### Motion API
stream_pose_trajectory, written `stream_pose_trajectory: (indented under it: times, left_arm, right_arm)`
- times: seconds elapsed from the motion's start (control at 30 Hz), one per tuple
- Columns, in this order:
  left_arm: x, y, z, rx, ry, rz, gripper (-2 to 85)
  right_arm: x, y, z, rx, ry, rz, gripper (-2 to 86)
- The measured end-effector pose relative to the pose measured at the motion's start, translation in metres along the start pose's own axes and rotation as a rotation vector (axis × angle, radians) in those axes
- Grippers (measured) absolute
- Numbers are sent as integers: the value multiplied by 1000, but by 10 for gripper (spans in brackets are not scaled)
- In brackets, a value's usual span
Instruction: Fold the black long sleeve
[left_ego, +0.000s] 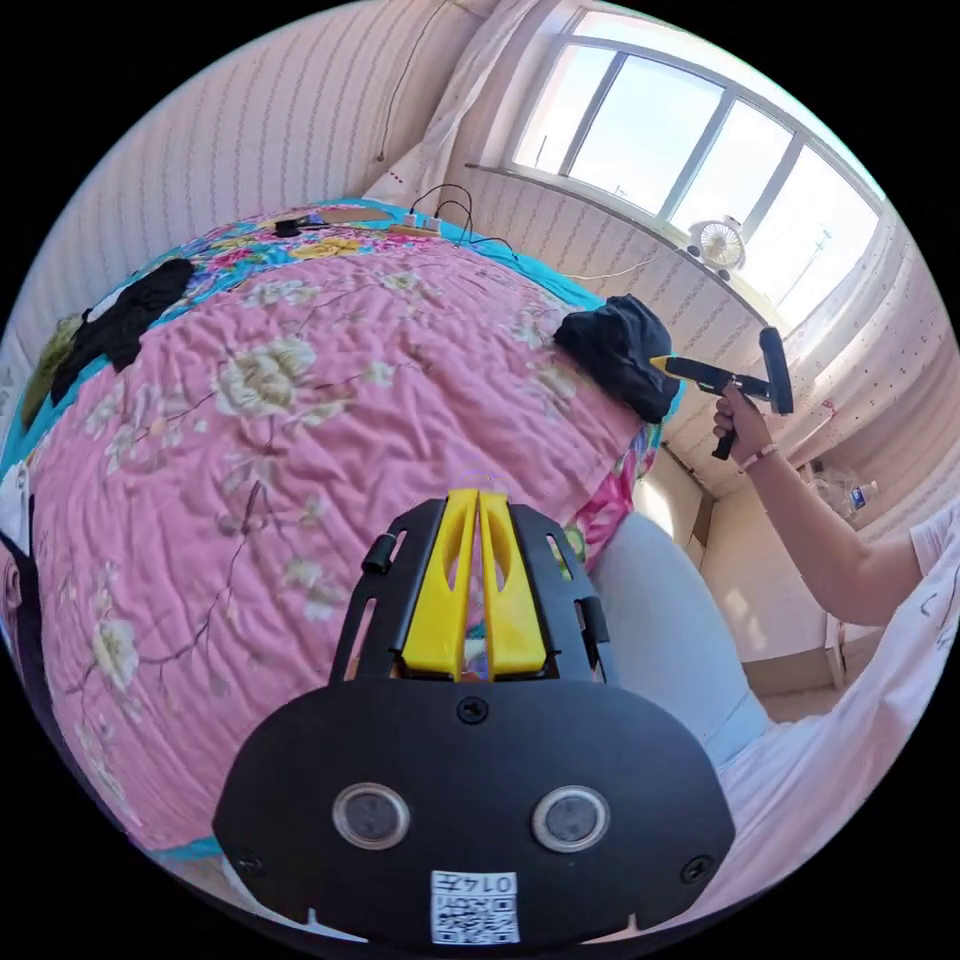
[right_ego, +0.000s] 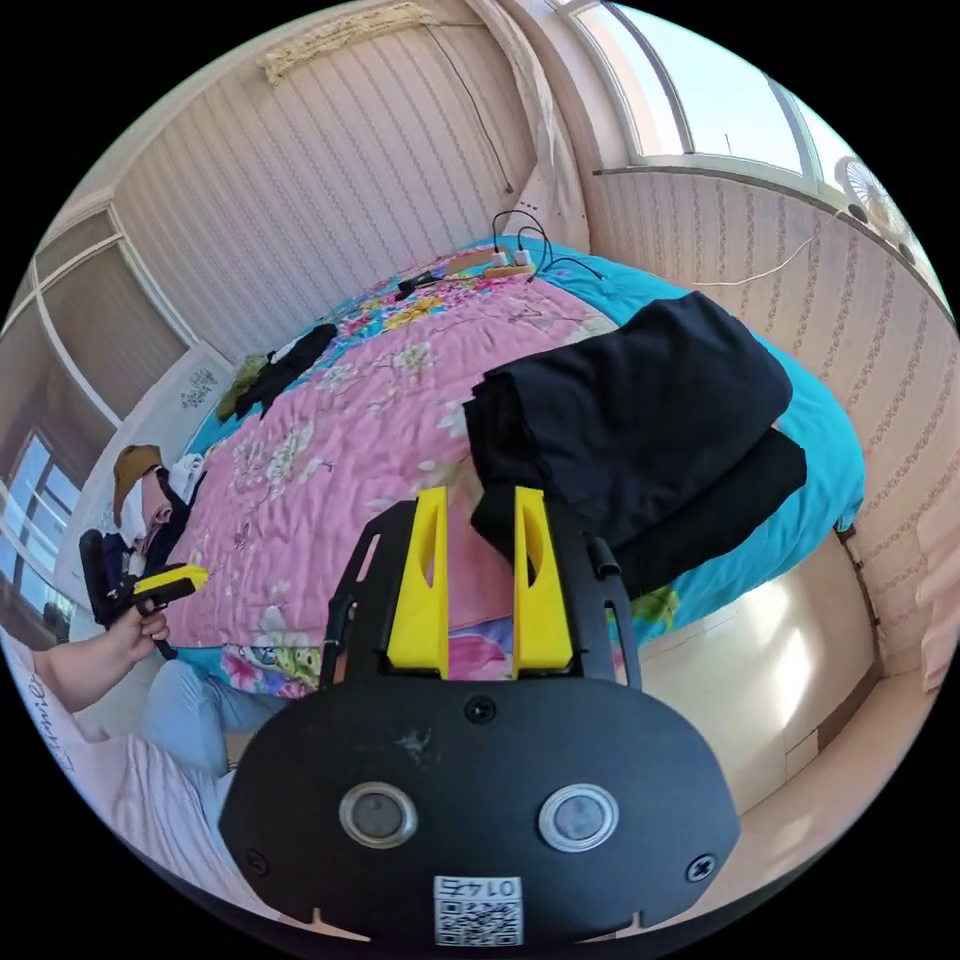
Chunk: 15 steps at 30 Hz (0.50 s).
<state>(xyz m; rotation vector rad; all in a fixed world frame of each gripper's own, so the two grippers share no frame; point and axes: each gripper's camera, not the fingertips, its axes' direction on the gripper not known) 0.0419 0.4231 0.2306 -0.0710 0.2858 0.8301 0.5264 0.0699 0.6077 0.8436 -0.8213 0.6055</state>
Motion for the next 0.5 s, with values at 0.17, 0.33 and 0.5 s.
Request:
stream_pose_trajectory:
  times: [0.17, 0.33, 0.5]
  left_arm:
    - [-60, 117, -87, 159, -73, -258, -10]
    - [-120, 252, -194, 308, -336, -468, -10]
    - [-179, 378, -275, 419, -499, -704, -8]
  right_arm:
    - [-151, 98, 74, -182, -166, -247, 104]
    - [-373, 203, 178, -371, -353, -643, 111]
    - [-587, 329, 272, -628, -570, -905, 124]
